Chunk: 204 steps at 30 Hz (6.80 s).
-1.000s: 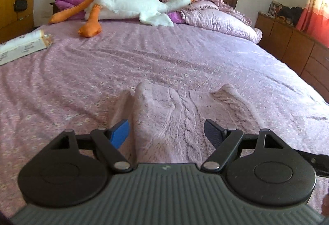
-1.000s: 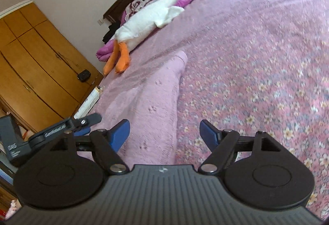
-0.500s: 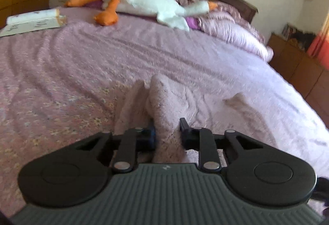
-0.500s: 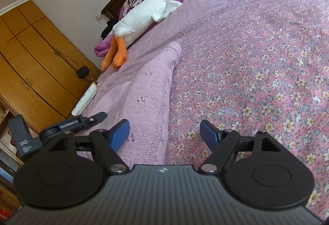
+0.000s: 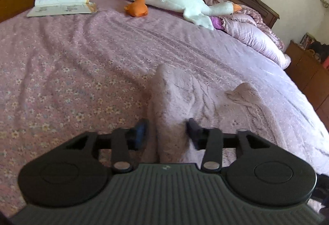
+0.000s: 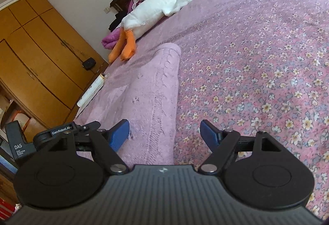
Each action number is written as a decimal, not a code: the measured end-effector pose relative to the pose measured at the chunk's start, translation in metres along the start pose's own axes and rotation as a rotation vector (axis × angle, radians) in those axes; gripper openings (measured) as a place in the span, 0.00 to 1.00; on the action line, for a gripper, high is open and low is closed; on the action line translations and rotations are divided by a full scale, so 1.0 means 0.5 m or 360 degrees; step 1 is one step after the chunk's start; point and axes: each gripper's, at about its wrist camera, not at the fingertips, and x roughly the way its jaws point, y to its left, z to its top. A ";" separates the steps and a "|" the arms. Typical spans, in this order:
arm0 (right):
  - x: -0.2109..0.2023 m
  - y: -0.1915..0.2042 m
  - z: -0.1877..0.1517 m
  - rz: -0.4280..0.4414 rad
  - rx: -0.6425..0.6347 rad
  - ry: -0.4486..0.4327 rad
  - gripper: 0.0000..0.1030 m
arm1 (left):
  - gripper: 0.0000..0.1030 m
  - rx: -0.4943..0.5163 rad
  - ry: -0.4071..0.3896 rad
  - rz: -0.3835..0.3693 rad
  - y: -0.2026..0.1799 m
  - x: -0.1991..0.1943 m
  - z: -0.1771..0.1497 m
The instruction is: Fold small clothes
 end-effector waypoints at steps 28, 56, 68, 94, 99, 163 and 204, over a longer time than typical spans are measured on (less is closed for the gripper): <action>0.093 0.057 0.114 0.0234 0.0014 0.0237 0.52 | 0.38 -0.0436 0.0231 -0.0579 0.000 -0.007 -0.003; -0.202 -0.114 -0.049 -0.0035 0.0081 0.0087 0.64 | 0.53 0.0063 0.0333 -0.0396 -0.183 -0.116 -0.180; -0.304 -0.060 -0.067 -0.0126 -0.0169 -0.0102 0.82 | 0.74 0.0190 0.0195 -0.0179 -0.191 -0.238 -0.215; -0.329 -0.021 -0.231 -0.0528 -0.0579 0.0097 0.98 | 0.84 0.0431 0.0237 0.0042 -0.232 -0.264 -0.378; -0.313 -0.025 -0.251 -0.0568 -0.0649 0.0106 1.00 | 0.85 0.0535 0.0211 0.0110 -0.249 -0.248 -0.394; -0.301 -0.030 -0.267 -0.0609 -0.0708 0.0052 1.00 | 0.96 0.0520 0.0211 0.0162 -0.253 -0.238 -0.405; -0.301 -0.029 -0.268 -0.0611 -0.0709 0.0053 1.00 | 0.96 0.0518 0.0215 0.0162 -0.253 -0.236 -0.405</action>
